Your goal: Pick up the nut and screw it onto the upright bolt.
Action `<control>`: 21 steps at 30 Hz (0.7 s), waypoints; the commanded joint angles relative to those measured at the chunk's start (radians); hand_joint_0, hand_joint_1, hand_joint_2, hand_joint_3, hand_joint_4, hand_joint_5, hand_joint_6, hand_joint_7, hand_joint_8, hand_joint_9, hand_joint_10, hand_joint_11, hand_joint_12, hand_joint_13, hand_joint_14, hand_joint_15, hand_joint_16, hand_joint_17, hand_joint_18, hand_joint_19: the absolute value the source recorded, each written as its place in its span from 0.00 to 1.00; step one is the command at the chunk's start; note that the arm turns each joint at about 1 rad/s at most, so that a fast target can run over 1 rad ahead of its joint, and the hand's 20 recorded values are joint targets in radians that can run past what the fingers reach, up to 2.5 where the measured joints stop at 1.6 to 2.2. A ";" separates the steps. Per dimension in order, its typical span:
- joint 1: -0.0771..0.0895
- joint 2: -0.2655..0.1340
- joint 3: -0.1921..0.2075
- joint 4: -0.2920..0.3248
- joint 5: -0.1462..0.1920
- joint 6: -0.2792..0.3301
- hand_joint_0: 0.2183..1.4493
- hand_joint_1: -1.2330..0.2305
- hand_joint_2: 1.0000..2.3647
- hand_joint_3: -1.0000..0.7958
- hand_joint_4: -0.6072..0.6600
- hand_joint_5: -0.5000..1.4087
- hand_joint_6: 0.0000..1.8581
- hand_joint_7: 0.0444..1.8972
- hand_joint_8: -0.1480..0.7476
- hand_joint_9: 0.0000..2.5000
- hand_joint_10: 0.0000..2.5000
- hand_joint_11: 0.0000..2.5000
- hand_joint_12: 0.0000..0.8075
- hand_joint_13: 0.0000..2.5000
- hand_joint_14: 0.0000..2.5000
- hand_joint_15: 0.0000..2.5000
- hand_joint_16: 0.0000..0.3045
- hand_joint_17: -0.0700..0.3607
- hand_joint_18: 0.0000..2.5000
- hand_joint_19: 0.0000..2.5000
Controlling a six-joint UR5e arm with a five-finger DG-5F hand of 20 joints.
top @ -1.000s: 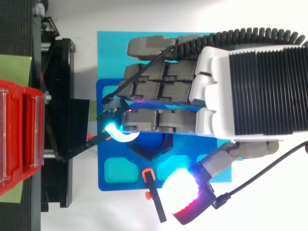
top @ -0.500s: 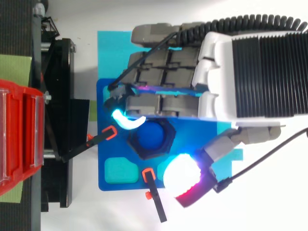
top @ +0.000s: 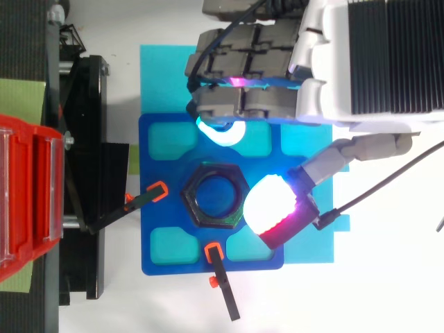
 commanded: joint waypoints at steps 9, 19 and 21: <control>-0.002 0.000 0.000 0.034 -0.025 0.003 0.23 0.71 0.00 0.28 0.65 0.21 0.27 0.48 0.43 0.26 0.00 0.00 0.32 0.26 0.00 0.00 0.10 0.32 0.15 0.02; 0.031 -0.005 0.000 0.082 -0.023 0.021 0.23 0.72 0.00 0.28 0.60 0.20 0.27 0.34 0.40 0.25 0.00 0.00 0.31 0.26 0.00 0.00 0.10 0.33 0.14 0.02; 0.035 -0.012 0.000 0.082 -0.022 0.024 0.23 0.72 0.00 0.28 0.60 0.20 0.27 0.33 0.40 0.25 0.00 0.00 0.31 0.25 0.00 0.00 0.10 0.33 0.14 0.01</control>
